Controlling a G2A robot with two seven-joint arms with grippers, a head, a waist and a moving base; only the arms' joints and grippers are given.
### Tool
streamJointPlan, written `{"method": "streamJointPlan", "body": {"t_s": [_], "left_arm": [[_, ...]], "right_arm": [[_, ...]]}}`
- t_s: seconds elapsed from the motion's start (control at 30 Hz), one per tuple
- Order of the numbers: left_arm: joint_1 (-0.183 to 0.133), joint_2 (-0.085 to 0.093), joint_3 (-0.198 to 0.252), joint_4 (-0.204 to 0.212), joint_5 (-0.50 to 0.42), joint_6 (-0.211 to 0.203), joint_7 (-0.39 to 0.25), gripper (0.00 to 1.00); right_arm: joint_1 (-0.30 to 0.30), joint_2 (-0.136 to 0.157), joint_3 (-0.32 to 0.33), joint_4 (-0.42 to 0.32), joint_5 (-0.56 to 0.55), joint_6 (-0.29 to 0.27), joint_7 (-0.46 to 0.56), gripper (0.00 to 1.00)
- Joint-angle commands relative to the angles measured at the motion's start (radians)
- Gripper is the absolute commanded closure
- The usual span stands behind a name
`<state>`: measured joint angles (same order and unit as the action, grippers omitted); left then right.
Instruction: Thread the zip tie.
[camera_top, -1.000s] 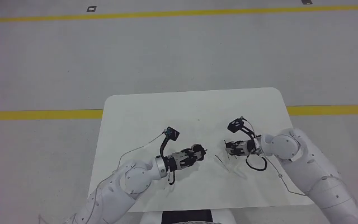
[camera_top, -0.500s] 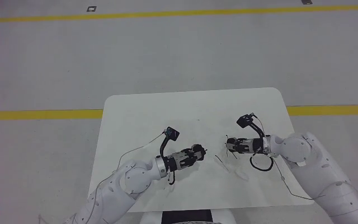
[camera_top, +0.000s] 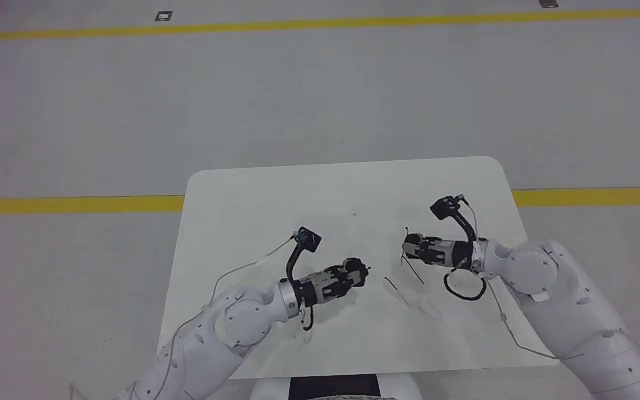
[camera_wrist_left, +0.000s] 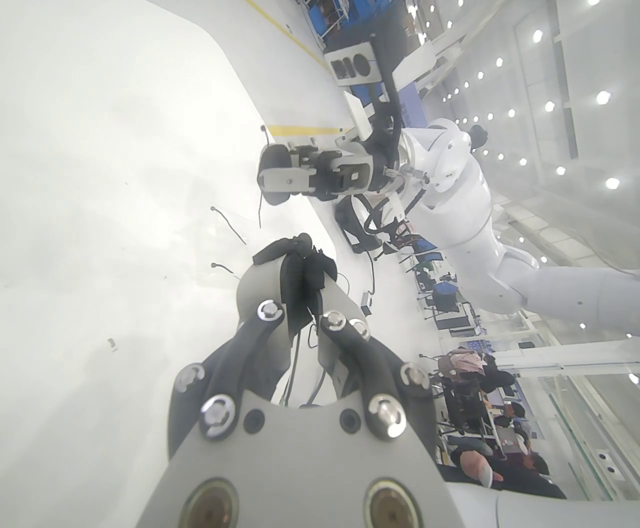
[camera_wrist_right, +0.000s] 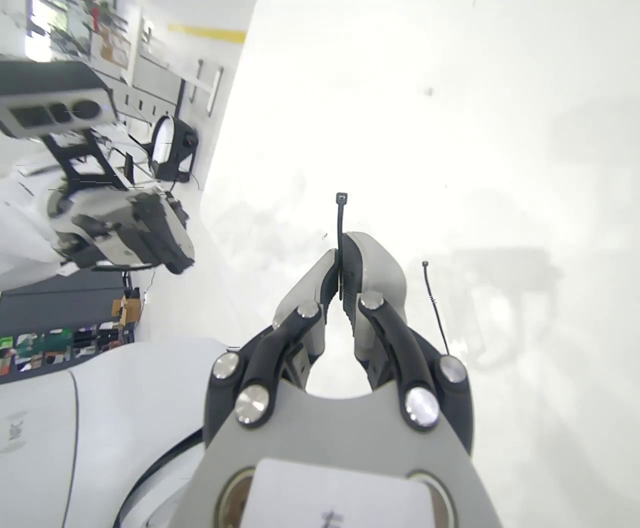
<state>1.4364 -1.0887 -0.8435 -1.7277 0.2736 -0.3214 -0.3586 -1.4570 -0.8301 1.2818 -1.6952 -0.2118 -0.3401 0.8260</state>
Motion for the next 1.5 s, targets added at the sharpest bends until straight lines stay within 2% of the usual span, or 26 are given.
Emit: {"method": "streamJointPlan", "body": {"t_s": [0.0,0.23,0.33,0.43,0.77,0.83,1.03,1.17,1.37,1.47], "left_arm": [[-0.006,-0.005,0.015,0.009,-0.007,0.010,0.010,1.00],[-0.023,-0.020,0.048,0.046,-0.050,0.036,0.057,1.00],[-0.018,-0.026,0.056,0.066,-0.105,0.024,0.087,1.00],[-0.022,-0.030,0.062,0.085,-0.130,0.006,0.091,1.00],[-0.022,-0.030,0.062,0.085,-0.130,0.006,0.091,1.00],[-0.018,-0.033,0.066,0.085,-0.148,0.008,0.103,1.00],[-0.017,-0.042,0.069,0.113,-0.265,-0.019,0.119,1.00],[-0.014,-0.046,0.064,0.112,-0.347,-0.019,0.119,1.00],[-0.007,-0.051,0.054,0.114,-0.427,-0.019,0.097,1.00],[-0.009,-0.051,0.051,0.133,-0.401,-0.019,0.097,1.00]], "right_arm": [[-0.029,0.003,0.024,-0.028,0.004,0.000,-0.059,1.00],[-0.132,0.018,0.087,-0.116,0.024,0.000,-0.199,1.00],[-0.157,0.023,0.095,-0.150,0.040,0.000,-0.225,1.00],[-0.162,0.025,0.097,-0.158,0.047,0.000,-0.225,1.00],[-0.162,0.025,0.096,-0.158,0.046,0.001,-0.228,1.00],[-0.172,0.019,0.087,-0.172,0.063,0.000,-0.285,1.00],[-0.220,0.013,0.069,-0.223,0.014,0.000,-0.416,1.00],[-0.242,0.013,0.047,-0.229,-0.027,0.000,-0.485,1.00],[-0.246,0.017,0.012,-0.224,-0.041,0.000,-0.530,1.00],[-0.246,0.017,0.012,-0.224,-0.041,0.000,-0.530,1.00]]}}
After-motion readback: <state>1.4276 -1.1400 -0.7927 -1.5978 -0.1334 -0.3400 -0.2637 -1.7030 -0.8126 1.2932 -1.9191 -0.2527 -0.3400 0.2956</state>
